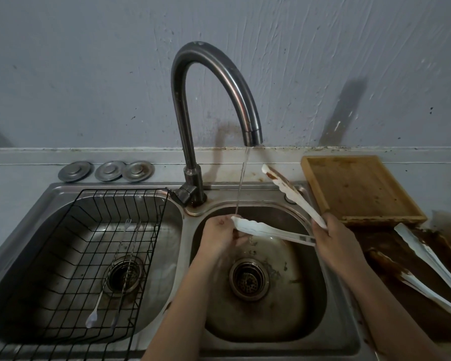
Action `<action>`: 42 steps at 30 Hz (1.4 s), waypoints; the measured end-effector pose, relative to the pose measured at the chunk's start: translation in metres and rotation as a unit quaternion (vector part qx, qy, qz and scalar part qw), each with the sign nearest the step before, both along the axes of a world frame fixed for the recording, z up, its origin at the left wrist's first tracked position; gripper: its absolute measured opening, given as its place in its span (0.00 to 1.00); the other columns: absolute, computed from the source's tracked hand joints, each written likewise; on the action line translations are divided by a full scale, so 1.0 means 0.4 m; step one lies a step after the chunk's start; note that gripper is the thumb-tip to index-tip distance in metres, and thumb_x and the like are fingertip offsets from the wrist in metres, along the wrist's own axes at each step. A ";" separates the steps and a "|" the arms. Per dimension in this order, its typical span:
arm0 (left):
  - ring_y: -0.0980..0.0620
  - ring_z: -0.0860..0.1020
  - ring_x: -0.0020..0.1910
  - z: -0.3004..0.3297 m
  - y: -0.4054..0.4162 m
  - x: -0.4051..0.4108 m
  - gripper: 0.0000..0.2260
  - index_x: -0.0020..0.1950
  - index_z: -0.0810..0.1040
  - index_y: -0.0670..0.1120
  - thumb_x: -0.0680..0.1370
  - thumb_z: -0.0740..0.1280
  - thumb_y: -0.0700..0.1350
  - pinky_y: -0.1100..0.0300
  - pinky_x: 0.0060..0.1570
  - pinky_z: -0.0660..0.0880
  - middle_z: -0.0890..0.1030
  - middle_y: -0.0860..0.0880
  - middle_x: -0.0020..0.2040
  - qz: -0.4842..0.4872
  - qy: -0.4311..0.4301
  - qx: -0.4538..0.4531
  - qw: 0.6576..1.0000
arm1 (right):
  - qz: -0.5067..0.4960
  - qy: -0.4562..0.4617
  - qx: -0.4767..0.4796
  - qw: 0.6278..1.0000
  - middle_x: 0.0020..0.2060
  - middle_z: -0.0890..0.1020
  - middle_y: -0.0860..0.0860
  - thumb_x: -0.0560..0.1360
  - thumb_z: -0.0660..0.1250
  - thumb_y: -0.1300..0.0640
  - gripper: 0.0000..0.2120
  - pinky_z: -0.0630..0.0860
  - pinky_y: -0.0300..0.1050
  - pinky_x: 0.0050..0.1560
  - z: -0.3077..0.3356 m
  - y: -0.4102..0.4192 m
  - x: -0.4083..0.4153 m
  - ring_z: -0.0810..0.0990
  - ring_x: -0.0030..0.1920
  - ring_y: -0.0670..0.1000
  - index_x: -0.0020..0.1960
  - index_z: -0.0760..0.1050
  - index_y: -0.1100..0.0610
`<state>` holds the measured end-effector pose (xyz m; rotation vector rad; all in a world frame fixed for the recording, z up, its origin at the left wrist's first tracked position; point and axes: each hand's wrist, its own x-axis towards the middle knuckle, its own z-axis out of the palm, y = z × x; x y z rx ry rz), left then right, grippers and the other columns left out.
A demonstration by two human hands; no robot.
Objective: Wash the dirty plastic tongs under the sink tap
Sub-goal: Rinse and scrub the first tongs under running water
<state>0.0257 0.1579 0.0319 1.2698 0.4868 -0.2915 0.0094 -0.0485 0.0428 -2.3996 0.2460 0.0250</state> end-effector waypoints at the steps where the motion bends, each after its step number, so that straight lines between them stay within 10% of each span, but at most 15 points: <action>1: 0.52 0.83 0.33 -0.004 -0.002 0.005 0.09 0.48 0.80 0.37 0.79 0.60 0.36 0.64 0.30 0.79 0.85 0.41 0.39 0.018 -0.008 0.013 1.000 | 0.005 -0.009 0.001 1.000 0.33 0.74 0.50 0.79 0.57 0.53 0.07 0.65 0.37 0.28 -0.003 0.003 -0.001 0.74 0.30 0.47 0.48 0.70 0.56; 10: 0.44 0.83 0.42 -0.006 -0.013 0.009 0.09 0.42 0.80 0.44 0.68 0.73 0.31 0.54 0.42 0.80 0.84 0.42 0.40 0.080 -0.019 0.062 0.995 | 0.037 -0.108 0.001 0.993 0.35 0.76 0.50 0.78 0.60 0.56 0.02 0.73 0.42 0.31 -0.030 -0.001 -0.004 0.77 0.34 0.48 0.46 0.69 0.52; 21: 0.44 0.82 0.50 0.047 -0.011 0.016 0.12 0.51 0.75 0.44 0.79 0.55 0.33 0.50 0.49 0.80 0.83 0.41 0.49 0.020 -0.129 0.102 0.986 | 0.036 -0.112 0.078 0.990 0.30 0.73 0.51 0.79 0.57 0.57 0.05 0.64 0.38 0.28 -0.045 0.031 -0.012 0.71 0.28 0.48 0.48 0.71 0.56; 32: 0.46 0.83 0.45 0.097 0.006 0.037 0.14 0.41 0.77 0.54 0.77 0.60 0.36 0.47 0.44 0.82 0.85 0.47 0.47 0.003 -0.246 0.241 0.939 | 0.039 -0.069 0.202 0.976 0.27 0.69 0.49 0.80 0.55 0.57 0.16 0.66 0.37 0.29 -0.072 0.081 -0.018 0.66 0.24 0.41 0.34 0.67 0.51; 42: 0.47 0.83 0.43 0.048 0.006 0.024 0.06 0.44 0.76 0.43 0.79 0.62 0.40 0.60 0.35 0.81 0.82 0.42 0.44 0.008 -0.159 0.049 0.986 | 0.006 0.003 0.170 0.985 0.23 0.67 0.49 0.78 0.51 0.44 0.21 0.67 0.45 0.29 -0.059 0.061 -0.010 0.68 0.24 0.48 0.33 0.67 0.56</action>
